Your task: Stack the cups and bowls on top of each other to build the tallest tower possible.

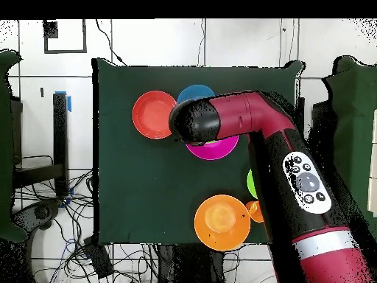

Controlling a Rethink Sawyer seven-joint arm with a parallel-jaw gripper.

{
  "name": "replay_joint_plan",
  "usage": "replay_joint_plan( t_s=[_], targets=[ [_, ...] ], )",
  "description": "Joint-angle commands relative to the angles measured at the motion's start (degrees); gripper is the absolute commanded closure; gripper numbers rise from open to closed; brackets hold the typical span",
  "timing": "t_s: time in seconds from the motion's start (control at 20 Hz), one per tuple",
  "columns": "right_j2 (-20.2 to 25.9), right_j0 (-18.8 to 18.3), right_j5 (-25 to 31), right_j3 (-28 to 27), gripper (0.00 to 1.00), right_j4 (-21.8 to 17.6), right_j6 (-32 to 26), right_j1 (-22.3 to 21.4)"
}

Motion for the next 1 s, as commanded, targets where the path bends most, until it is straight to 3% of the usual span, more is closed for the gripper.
replay_joint_plan(
  t_s=[0.05,0.4,0.45,1.0],
  targets=[
    [-1.75,1.56,-2.66,3.23,0.0,-2.01,0.88,3.75],
    [-1.6,1.4,-2.45,3.3,0.0,-1.81,0.63,3.78],
    [-1.66,1.41,-2.4,3.33,1.0,-1.79,0.72,3.74],
    [-2.5,2.08,-1.78,2.85,1.0,-1.73,2.21,3.36]
  ],
)
